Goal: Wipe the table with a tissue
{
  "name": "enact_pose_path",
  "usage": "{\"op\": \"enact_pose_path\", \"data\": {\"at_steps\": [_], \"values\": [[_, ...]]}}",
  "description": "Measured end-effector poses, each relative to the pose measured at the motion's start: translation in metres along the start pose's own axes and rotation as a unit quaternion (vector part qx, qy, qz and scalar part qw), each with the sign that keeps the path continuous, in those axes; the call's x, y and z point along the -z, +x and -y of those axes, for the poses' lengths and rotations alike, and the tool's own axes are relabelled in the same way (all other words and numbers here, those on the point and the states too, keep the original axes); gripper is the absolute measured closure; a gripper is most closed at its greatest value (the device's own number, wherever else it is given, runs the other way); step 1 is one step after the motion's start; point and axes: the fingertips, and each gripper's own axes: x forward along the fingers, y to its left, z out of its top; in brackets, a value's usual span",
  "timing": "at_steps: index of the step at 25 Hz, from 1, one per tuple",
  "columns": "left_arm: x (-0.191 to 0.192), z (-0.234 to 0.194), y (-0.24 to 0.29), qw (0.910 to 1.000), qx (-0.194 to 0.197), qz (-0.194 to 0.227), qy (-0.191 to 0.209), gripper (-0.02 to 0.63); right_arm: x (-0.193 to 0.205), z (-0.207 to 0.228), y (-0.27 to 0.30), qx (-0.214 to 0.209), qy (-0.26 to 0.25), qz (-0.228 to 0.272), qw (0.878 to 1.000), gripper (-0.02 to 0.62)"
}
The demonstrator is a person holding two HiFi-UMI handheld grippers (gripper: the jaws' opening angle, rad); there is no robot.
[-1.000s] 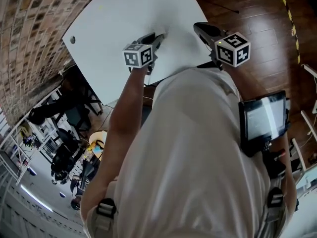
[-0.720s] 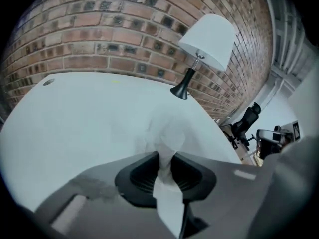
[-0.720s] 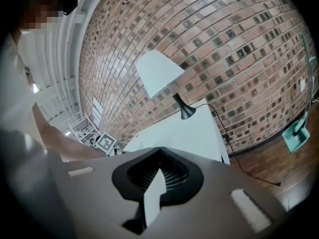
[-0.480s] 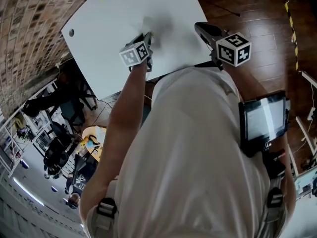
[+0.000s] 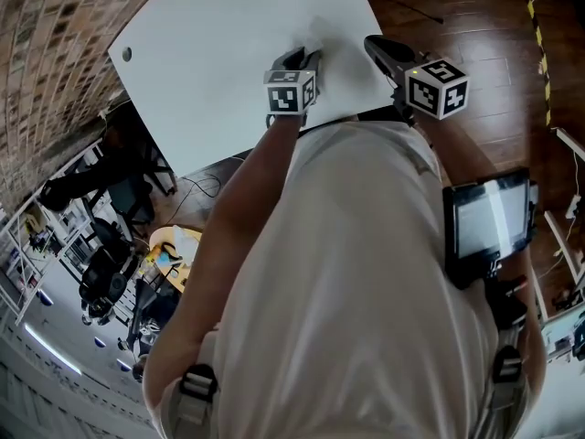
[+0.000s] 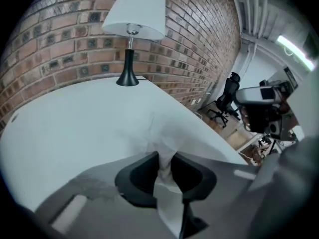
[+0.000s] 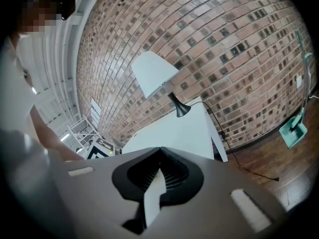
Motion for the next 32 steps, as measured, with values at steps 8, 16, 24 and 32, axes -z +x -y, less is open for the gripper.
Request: {"op": "enact_pose_path", "data": {"at_steps": [8,16,24,32], "values": [[0.006,0.053,-0.027,0.9909,0.121,0.058,-0.008,0.526,0.002,-0.011,0.003,0.011,-0.014,0.007,1.000,0.588],[0.004,0.018,-0.103,0.9776,0.104,0.179,-0.041,0.526,0.012,-0.056,0.024,-0.020,-0.059,-0.015,0.998,0.588],[0.032,-0.038,-0.195,0.9619,-0.005,0.256,-0.095,0.526,0.028,-0.158,0.059,-0.165,-0.155,-0.056,0.972,0.588],[0.047,-0.034,-0.249,0.9402,-0.068,0.300,-0.145,0.526,0.012,-0.228,0.049,-0.287,-0.213,-0.076,0.931,0.588]]}}
